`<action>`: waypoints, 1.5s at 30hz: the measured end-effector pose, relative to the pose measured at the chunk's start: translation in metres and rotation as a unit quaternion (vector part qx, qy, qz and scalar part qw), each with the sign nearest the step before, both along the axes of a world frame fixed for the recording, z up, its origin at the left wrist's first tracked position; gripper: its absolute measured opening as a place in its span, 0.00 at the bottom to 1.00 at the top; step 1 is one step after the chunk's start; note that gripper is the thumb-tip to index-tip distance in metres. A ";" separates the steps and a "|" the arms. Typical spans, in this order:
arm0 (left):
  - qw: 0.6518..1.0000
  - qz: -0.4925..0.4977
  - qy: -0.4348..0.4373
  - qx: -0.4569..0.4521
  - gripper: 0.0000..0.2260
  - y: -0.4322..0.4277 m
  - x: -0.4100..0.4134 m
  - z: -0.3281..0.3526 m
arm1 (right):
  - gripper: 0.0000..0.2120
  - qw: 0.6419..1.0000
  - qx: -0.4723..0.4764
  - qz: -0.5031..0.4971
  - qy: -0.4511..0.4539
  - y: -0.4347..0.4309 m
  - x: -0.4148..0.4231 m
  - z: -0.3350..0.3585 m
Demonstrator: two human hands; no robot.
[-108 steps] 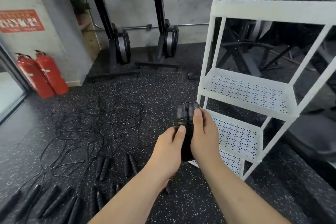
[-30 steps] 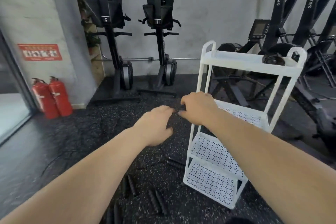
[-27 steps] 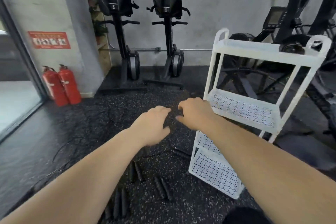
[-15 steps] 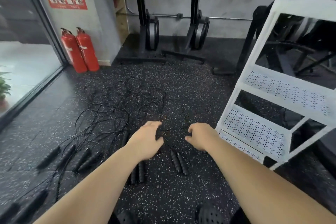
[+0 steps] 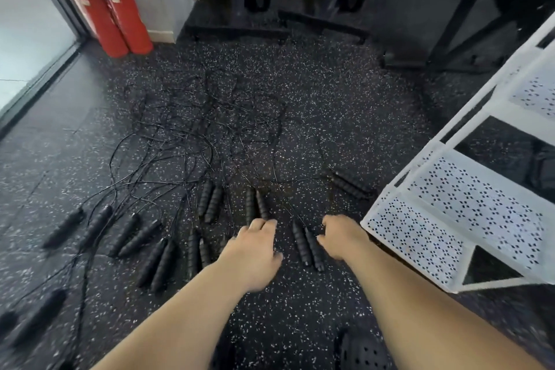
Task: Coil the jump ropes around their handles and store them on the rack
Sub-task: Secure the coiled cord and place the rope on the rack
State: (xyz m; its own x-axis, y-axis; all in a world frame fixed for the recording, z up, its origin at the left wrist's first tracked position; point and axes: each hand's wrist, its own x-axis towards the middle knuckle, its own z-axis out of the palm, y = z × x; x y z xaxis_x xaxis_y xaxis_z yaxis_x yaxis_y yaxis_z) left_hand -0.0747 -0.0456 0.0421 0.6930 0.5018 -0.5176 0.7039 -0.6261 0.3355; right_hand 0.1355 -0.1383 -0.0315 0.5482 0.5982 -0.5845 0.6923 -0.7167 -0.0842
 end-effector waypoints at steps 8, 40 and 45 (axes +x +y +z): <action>0.998 -0.046 -0.011 0.047 0.32 0.031 0.053 -0.062 | 0.31 0.998 0.031 -0.051 0.008 0.055 0.062 -0.077; 0.994 0.065 -0.029 -0.082 0.28 0.068 0.076 -0.136 | 0.39 0.966 0.019 -0.255 -0.034 0.105 0.157 -0.181; 0.990 0.098 -0.053 -0.084 0.27 0.064 0.079 -0.059 | 0.36 0.915 0.143 -0.364 0.101 0.100 0.143 -0.078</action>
